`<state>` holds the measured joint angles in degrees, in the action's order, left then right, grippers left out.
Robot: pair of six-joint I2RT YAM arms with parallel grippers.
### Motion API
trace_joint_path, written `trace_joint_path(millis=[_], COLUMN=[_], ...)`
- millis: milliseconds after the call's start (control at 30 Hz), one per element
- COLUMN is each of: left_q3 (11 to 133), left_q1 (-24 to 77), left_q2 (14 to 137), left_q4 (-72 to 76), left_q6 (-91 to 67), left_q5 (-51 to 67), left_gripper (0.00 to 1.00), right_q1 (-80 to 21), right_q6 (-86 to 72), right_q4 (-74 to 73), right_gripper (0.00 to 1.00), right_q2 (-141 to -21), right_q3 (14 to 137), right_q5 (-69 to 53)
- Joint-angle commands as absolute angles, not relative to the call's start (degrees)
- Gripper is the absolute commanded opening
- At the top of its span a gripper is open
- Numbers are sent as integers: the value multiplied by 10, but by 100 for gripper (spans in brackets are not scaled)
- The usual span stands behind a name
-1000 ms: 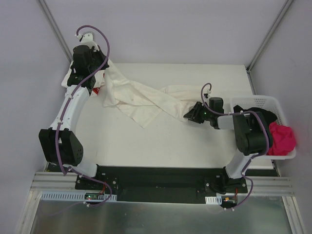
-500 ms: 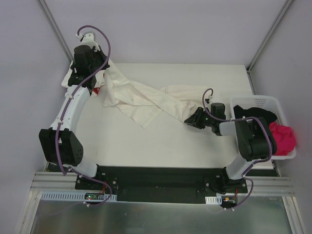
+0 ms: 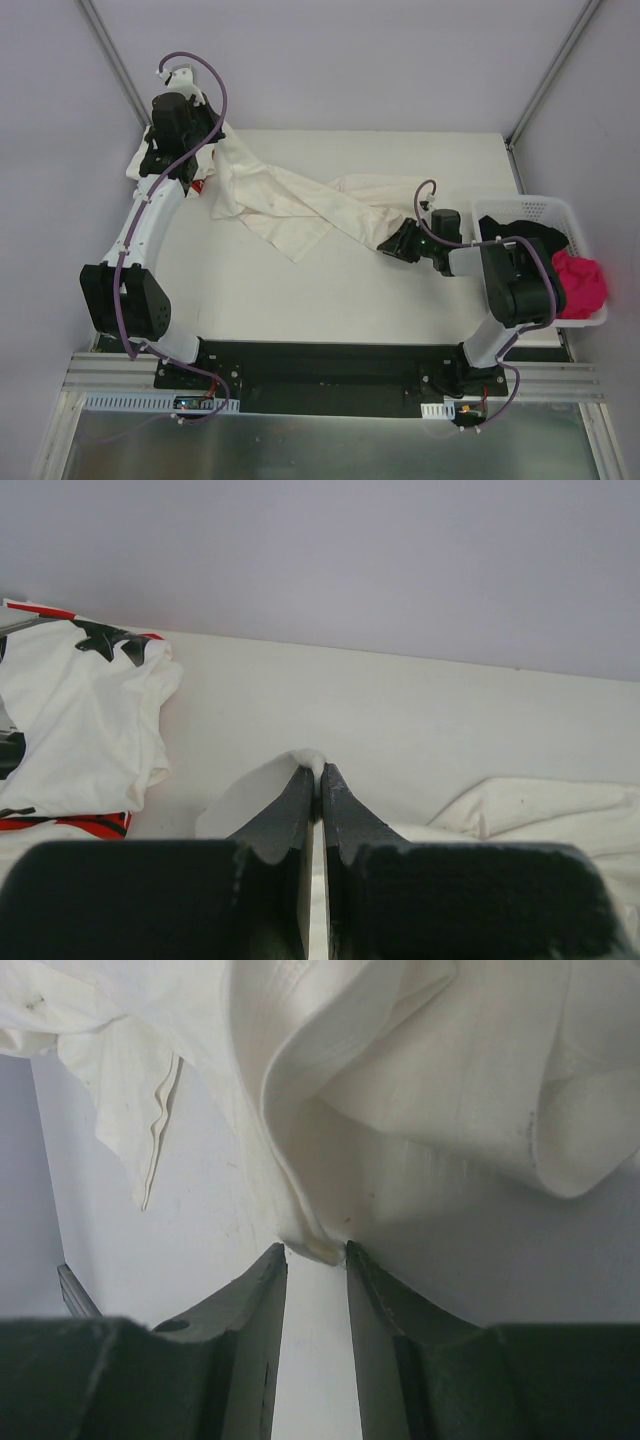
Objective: Fold and stack the t-shirts
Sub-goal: Flatten out the tshirt
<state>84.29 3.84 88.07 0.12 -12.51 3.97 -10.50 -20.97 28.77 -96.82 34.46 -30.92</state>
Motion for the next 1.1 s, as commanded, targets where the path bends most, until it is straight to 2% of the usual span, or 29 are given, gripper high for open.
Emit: trace_joint_path(millis=[0,200,567,800,1067], left_q3=[867,866,867,856,851], left_q1=[44,44,47,50,54], left_q2=[874,875,880,880,875], left_q4=[21,21,21,21,21], left_q6=[-111,-111,-110,-109,-107], left_q5=[33,33,33,29,25], left_gripper=[0,0,0,0,0], right_q1=[-113,-116,-115,-116,-116], right_q6=[-202,-203,-201,-201,-182], right_q4=[272,272,272,259,217], right_gripper=[33,29,16,1,1], right_q2=[-991,-997,-1000,-993,-942], right_q3=[354,355,359,372,378], right_q5=[-292,-289,-285,-278,-248])
